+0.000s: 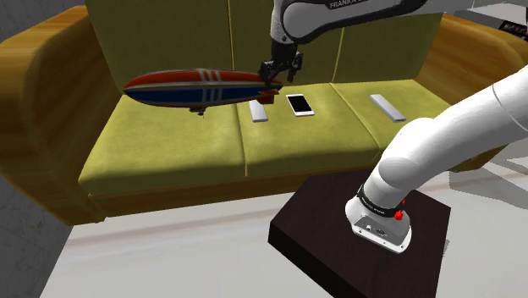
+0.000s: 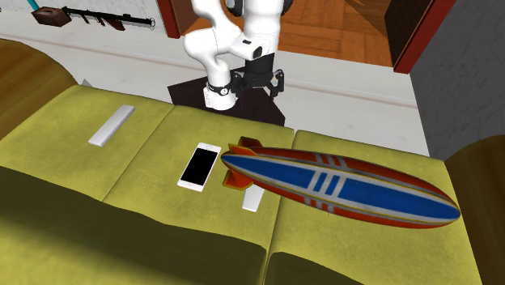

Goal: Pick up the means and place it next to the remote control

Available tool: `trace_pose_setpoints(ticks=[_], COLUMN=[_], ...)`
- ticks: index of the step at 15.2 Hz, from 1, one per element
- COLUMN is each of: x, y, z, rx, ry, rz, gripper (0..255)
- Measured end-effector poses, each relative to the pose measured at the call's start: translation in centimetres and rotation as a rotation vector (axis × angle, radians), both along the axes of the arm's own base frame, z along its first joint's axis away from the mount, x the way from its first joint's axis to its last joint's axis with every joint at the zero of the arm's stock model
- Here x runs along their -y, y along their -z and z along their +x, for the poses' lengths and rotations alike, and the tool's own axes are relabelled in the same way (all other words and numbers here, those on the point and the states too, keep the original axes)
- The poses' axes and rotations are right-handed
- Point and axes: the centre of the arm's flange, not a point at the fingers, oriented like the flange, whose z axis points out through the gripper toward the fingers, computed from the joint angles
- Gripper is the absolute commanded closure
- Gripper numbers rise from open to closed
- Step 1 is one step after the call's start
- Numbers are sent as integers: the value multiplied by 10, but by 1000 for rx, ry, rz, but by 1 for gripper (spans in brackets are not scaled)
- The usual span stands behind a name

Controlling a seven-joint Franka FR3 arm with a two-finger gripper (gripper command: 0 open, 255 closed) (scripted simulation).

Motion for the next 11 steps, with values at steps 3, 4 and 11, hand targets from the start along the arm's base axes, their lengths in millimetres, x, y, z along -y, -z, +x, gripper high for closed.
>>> trace_pose_setpoints(ticks=[3,4,11], x=[6,8,19], y=[32,43,117], z=[23,31,79], rx=[2,2,-109], ry=[62,83,238], rz=[10,13,17], gripper=[0,0,0])
